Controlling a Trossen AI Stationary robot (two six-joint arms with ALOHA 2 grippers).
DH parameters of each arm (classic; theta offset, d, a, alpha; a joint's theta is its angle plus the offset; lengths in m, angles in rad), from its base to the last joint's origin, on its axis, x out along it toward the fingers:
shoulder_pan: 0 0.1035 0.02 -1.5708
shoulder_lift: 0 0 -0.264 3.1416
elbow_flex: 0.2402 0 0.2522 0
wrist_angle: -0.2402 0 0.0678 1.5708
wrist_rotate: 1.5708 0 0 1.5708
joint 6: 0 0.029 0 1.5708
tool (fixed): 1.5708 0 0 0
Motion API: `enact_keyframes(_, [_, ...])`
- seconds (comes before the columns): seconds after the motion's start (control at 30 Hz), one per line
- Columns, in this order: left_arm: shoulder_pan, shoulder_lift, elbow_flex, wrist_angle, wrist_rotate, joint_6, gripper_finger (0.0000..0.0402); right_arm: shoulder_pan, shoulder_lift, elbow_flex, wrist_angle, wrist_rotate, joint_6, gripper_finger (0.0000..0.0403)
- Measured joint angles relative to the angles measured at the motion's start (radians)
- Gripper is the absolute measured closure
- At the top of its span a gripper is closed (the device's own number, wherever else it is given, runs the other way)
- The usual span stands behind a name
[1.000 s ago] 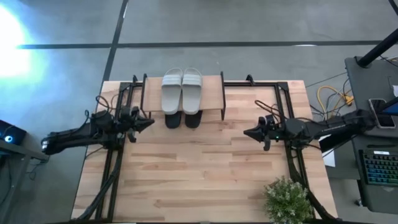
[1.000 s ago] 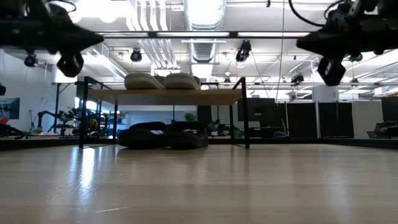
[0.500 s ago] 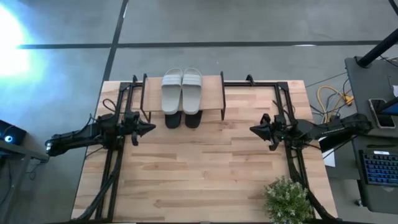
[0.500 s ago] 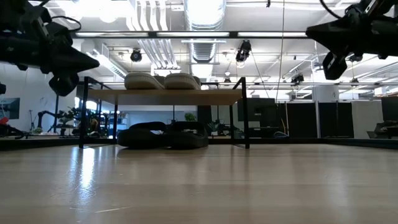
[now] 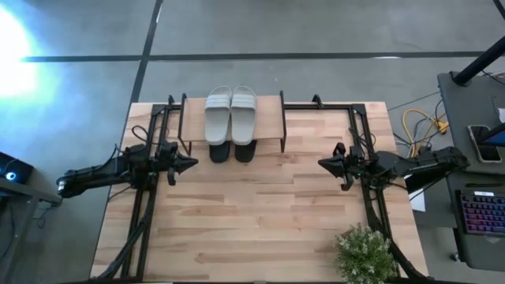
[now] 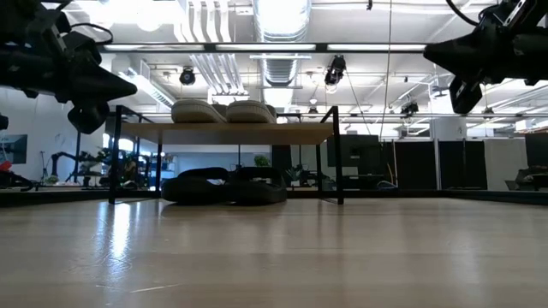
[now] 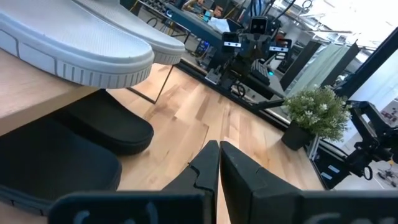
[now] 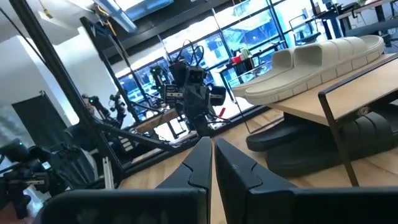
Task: Pick and place slides into the shelf
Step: Return to Home Position
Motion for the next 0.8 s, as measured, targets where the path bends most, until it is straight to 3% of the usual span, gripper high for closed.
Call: enact_keyframes(0.8, [0.000, 0.014, 0.000, -0.001, -0.003, 0.000, 0.0402, 0.000, 0.000, 0.000, 0.001, 0.000, 0.000, 0.0390])
